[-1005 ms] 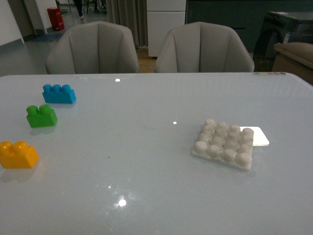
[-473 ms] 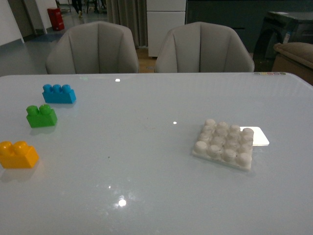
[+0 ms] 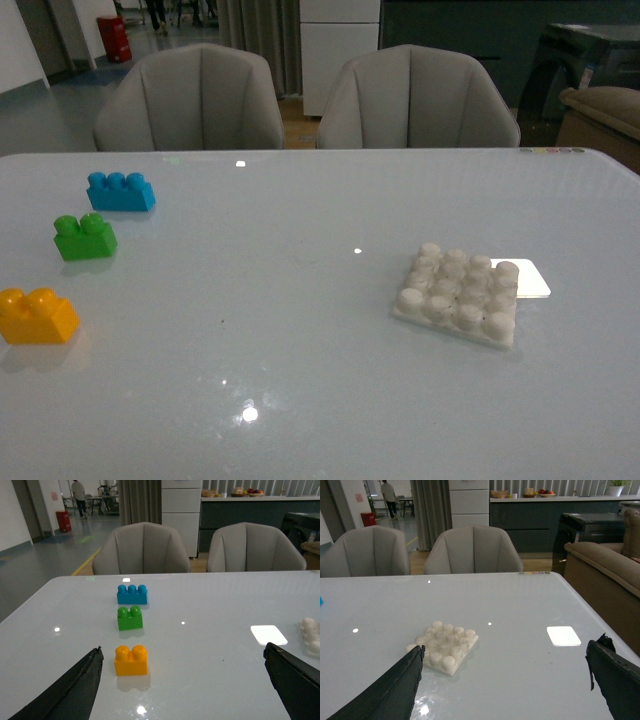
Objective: Insert yellow block into base center
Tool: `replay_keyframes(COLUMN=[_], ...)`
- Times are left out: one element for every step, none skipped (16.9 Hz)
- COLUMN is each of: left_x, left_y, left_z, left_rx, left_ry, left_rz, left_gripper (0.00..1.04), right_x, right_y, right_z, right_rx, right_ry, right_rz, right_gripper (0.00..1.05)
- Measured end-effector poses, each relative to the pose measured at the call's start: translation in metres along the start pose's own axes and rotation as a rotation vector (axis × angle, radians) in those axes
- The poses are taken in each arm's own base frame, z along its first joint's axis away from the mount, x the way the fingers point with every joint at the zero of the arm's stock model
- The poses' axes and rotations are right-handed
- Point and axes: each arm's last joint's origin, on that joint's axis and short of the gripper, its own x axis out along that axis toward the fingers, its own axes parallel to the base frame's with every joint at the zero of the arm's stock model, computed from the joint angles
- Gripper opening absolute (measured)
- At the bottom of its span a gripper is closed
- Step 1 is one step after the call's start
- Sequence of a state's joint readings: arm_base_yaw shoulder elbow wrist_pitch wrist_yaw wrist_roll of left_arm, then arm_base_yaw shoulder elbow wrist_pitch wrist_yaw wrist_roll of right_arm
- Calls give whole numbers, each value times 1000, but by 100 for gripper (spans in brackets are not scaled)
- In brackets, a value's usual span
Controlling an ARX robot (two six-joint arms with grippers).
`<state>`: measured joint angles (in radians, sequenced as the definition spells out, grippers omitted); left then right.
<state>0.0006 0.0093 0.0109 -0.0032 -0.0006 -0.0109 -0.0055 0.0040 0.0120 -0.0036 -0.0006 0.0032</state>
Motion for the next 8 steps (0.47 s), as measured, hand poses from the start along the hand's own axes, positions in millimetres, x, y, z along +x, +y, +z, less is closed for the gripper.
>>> replay_keyframes(left_x=[0,0,0,0,0,0,0,0], left_y=[0,0,0,0,0,0,0,0], left_z=[0,0,0,0,0,0,0,0], left_rx=[0,0,0,0,0,0,0,0], left_ry=[0,0,0,0,0,0,0,0], left_rz=[0,0,0,0,0,0,0,0], left_gripper=[98,98,98,98,98,98,98,98], right_x=[0,0,1,6,13,20,35,55], right_y=[0,0,0,-3,-6,-9,-11,-13], right_z=[0,0,-2,0,10,25,45,63], right_rx=[0,0,39,93,119,128,131,131], right_ry=[0,0,52,79,53,11,-31,-53], right_rz=[0,0,6,4,-4,-3,11,23], right_gripper=[98,98,98,98,98,98,98,98])
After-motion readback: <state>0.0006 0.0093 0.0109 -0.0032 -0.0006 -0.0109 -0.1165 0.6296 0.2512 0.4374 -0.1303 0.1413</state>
